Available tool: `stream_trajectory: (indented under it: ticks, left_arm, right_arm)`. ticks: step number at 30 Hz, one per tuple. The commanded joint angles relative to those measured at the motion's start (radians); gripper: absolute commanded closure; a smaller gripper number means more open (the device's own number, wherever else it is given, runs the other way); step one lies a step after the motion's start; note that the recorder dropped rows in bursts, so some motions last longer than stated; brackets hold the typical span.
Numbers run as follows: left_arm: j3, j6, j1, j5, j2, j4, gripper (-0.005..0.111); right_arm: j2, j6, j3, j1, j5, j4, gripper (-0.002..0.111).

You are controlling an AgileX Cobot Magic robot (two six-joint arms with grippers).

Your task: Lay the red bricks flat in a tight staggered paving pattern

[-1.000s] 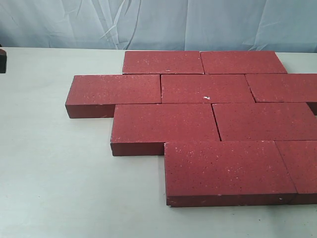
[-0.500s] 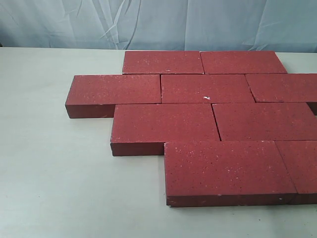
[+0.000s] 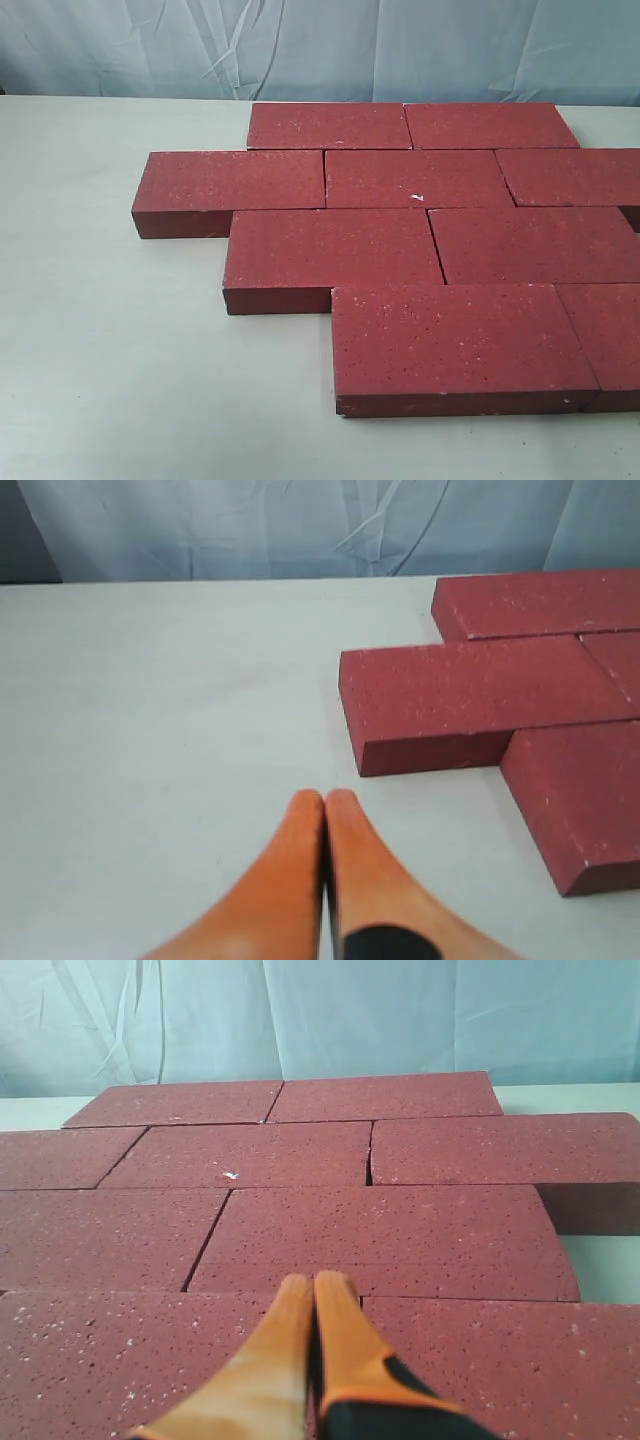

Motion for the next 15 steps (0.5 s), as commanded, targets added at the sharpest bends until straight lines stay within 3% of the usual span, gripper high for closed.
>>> stream_trajectory:
  ticks: [1,15]
  left_arm:
    - [0.124,-0.001,0.004,-0.037,-0.101,-0.008,0.107]
    - [0.396,-0.001,0.004,-0.154,-0.424,-0.006,0.107]
  right_arm:
    - [-0.007,-0.002,0.003,-0.005,-0.014,0.000,0.109]
    - [-0.007,-0.002,0.003,-0.005,-0.014,0.000,0.109]
